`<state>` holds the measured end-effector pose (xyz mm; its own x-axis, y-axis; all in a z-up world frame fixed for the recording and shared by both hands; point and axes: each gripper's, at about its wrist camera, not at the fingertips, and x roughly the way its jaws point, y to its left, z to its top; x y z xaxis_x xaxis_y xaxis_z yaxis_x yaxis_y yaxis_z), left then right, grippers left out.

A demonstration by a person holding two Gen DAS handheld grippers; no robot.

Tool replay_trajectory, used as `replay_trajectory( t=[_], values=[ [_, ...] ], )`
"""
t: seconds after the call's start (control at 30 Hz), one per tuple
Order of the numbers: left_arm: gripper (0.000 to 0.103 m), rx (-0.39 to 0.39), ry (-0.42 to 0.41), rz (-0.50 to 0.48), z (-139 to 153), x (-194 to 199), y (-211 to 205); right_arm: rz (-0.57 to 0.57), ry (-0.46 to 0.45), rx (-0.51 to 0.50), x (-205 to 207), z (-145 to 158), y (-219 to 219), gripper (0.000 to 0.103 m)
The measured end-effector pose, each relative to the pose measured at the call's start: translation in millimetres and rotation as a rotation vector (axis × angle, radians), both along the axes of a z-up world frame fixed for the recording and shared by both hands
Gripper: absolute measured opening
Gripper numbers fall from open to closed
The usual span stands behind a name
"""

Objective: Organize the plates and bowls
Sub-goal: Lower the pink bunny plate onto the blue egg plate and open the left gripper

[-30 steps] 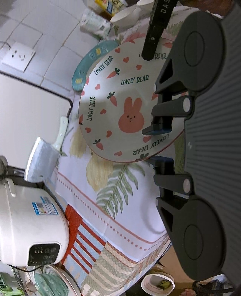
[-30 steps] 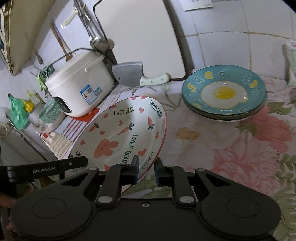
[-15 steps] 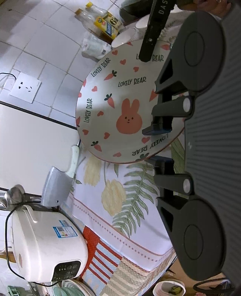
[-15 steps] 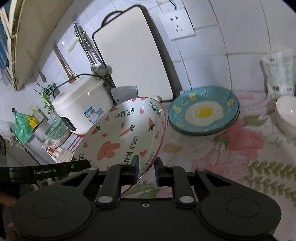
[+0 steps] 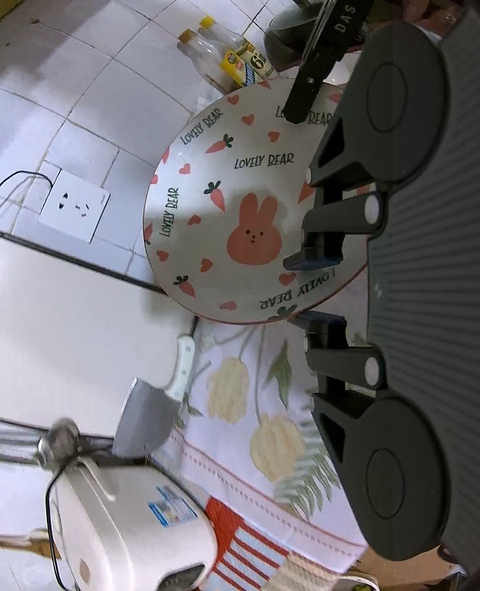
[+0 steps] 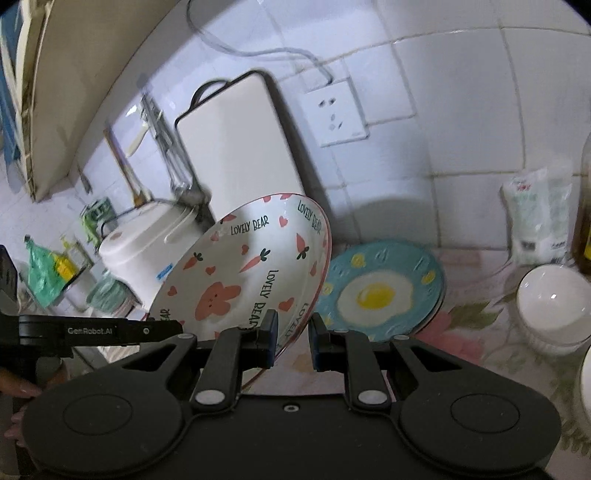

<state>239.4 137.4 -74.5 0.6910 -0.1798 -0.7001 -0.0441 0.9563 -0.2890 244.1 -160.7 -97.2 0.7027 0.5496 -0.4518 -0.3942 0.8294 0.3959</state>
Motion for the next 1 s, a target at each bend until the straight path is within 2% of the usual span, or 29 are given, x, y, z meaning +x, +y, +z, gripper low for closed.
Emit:
replay_trajectory(
  t=[0.17,0.33,0.47,0.63,0.77,0.83,1.0],
  values=[
    [0.021,-0.027,0.033,-0.014,-9.8,34.1,-14.0,-0.042,0.034,0.036,26.2,-5.3,-19.4,0.021],
    [0.021,-0.02,0.065,-0.013,-30.8,59.0,-25.1,-0.052,0.061,-0.008,46.9,-22.4,-22.2,0.021],
    [0.021,-0.05,0.127,-0.005,-55.1,79.2,-27.8,-0.057,0.118,0.045,72.3,-44.1,-32.8,0.021],
    [0.021,-0.022,0.166,0.008,-75.4,101.5,-34.9,-0.055,0.18,0.037,102.3,-64.6,-34.0,0.021],
    [0.021,0.03,0.179,-0.001,-82.9,119.0,-43.4,-0.051,0.258,0.038,125.5,-77.2,-34.8,0.021],
    [0.021,0.026,0.192,0.005,-87.4,127.2,-44.5,-0.06,0.29,0.034,133.2,-81.4,-34.3,0.021],
    [0.021,0.072,0.208,0.021,-96.0,139.5,-51.7,-0.065,0.322,0.002,149.3,-86.3,-28.5,0.021]
  ],
)
